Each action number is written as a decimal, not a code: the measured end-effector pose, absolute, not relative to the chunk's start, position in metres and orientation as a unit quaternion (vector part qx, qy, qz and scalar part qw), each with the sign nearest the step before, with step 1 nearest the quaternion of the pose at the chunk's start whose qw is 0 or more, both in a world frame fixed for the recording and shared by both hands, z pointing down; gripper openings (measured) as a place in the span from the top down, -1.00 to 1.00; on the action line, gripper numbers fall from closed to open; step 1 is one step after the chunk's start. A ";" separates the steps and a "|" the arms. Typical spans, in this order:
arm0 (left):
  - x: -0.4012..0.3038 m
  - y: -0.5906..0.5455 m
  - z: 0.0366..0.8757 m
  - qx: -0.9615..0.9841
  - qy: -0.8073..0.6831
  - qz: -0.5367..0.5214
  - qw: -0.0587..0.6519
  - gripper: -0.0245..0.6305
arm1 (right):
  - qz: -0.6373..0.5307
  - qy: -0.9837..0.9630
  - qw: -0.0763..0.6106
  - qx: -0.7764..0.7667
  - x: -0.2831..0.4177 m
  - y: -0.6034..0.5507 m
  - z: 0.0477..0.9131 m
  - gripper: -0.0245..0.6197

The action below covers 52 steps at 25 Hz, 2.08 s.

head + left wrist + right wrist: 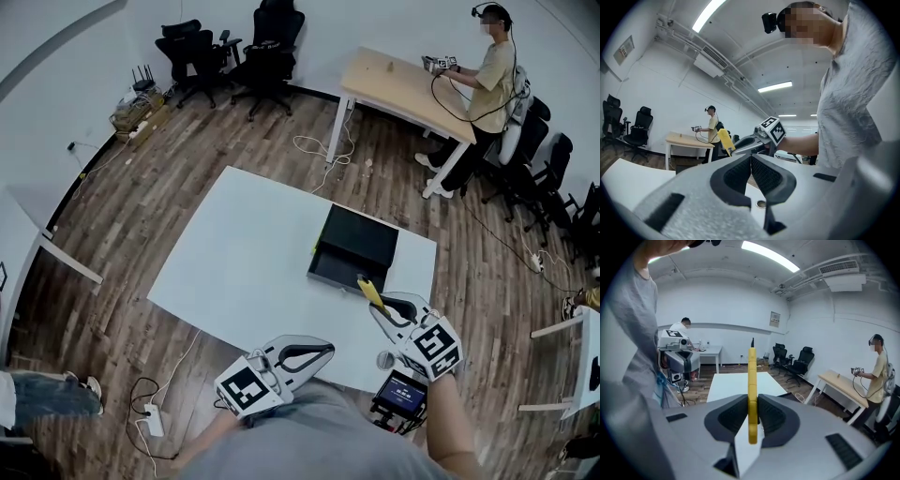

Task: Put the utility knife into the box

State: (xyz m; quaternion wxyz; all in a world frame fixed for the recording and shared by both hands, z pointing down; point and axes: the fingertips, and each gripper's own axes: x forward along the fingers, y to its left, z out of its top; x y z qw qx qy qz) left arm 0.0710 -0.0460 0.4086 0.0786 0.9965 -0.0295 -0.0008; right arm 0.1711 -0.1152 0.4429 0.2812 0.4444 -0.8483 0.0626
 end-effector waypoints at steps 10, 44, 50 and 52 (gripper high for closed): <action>0.074 -0.056 0.424 0.997 -0.038 0.010 0.074 0.87 | 0.100 -0.848 0.319 0.411 0.180 -0.139 0.484 0.68; 0.094 -0.074 0.446 0.989 -0.087 0.036 0.118 0.87 | 0.130 -0.780 0.532 0.302 0.239 -0.229 0.652 0.68; 0.093 -0.074 0.452 0.986 -0.097 0.043 0.125 0.87 | 0.161 -0.768 0.543 0.299 0.249 -0.235 0.688 0.68; 0.093 -0.074 0.454 0.986 -0.101 0.045 0.128 0.87 | 0.170 -0.765 0.549 0.290 0.247 -0.235 0.693 0.68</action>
